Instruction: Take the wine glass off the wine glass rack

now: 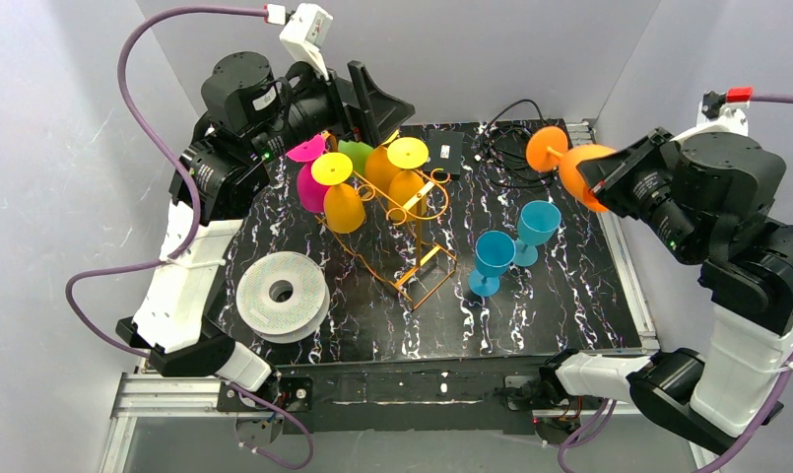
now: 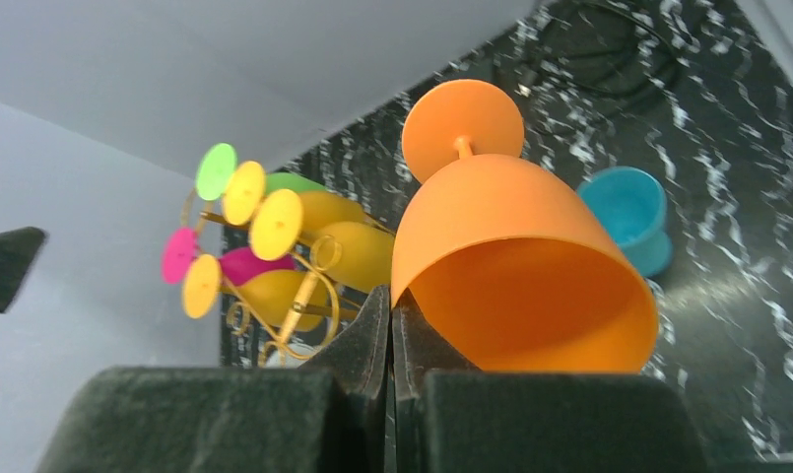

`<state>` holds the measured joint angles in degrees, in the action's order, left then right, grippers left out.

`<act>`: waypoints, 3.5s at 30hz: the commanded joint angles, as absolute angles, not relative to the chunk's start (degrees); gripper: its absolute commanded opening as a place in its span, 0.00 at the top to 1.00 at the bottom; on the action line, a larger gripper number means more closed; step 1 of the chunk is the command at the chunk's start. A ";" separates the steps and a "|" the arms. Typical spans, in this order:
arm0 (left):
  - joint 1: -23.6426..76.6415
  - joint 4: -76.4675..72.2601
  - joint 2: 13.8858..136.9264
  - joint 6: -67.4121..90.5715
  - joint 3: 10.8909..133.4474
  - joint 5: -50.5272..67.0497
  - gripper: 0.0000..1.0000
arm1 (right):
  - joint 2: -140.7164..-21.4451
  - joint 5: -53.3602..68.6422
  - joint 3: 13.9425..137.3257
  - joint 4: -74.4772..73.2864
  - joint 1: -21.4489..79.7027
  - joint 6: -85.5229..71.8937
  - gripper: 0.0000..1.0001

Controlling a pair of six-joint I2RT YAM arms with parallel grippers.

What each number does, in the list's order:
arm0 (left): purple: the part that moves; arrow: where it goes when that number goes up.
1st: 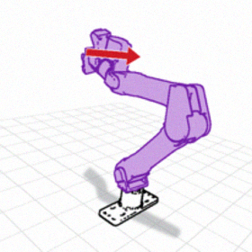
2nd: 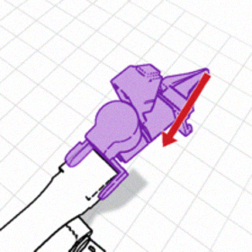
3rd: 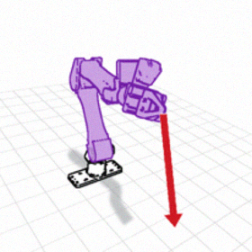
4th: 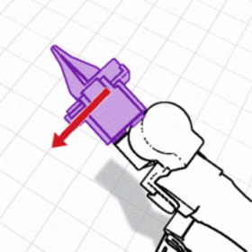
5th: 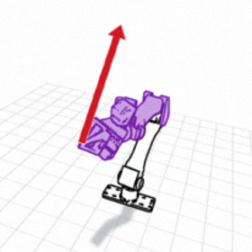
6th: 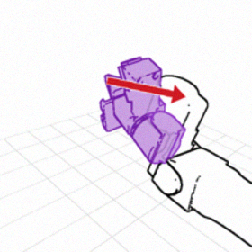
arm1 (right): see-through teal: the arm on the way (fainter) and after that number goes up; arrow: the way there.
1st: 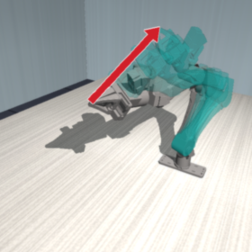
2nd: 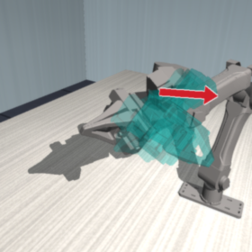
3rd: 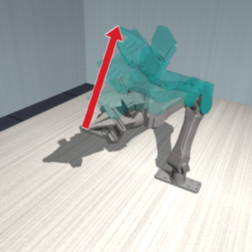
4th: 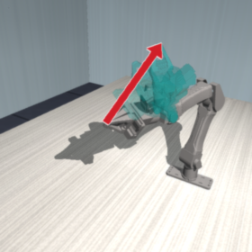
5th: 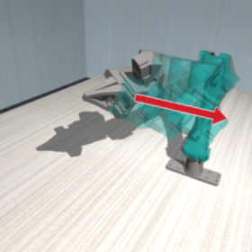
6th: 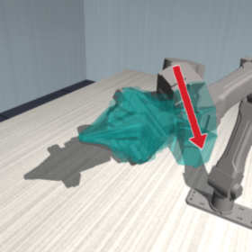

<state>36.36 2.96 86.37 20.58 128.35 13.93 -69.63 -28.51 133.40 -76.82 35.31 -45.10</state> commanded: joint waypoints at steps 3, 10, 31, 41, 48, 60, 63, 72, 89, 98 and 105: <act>36.29 2.06 83.48 18.75 127.30 12.84 0.02 | -70.26 -34.29 134.86 -90.63 34.47 -49.61 0.99; 36.30 3.00 83.78 17.91 126.50 14.76 0.02 | -69.34 -29.31 127.88 -91.06 30.02 -48.94 0.99; 36.23 7.49 80.76 14.25 122.82 15.03 0.02 | -67.68 -11.42 104.92 -88.64 17.33 -41.92 0.99; 36.25 9.50 78.64 12.42 120.60 14.90 0.02 | -67.77 -8.57 94.99 -84.13 17.16 -39.73 0.99; 36.30 9.78 78.90 12.44 120.70 14.58 0.02 | -68.76 -9.47 90.64 -81.93 16.60 -38.51 0.99; 36.25 10.60 79.22 12.60 120.72 13.25 0.02 | -70.67 -10.13 84.31 -74.94 14.91 -36.37 0.99; 36.29 10.64 79.27 12.70 120.67 13.11 0.02 | -71.61 -9.75 82.75 -73.44 14.60 -35.62 0.99; 36.30 10.60 79.56 13.40 120.35 12.96 0.02 | -73.47 -9.52 80.03 -69.44 13.81 -34.17 0.99; 36.29 10.45 80.57 13.71 120.80 12.77 0.02 | -78.72 -7.89 78.56 -66.92 13.23 -32.02 0.99; 36.29 10.97 80.67 12.78 121.07 12.27 0.02 | -80.63 -6.23 79.02 -66.90 13.13 -31.59 0.99; 36.30 11.02 80.60 12.79 121.16 12.39 0.02 | -80.64 -6.04 79.83 -67.70 13.10 -31.55 0.86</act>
<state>36.38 12.78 81.47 13.47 120.44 12.43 -80.79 -6.63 78.52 -67.64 13.47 -32.51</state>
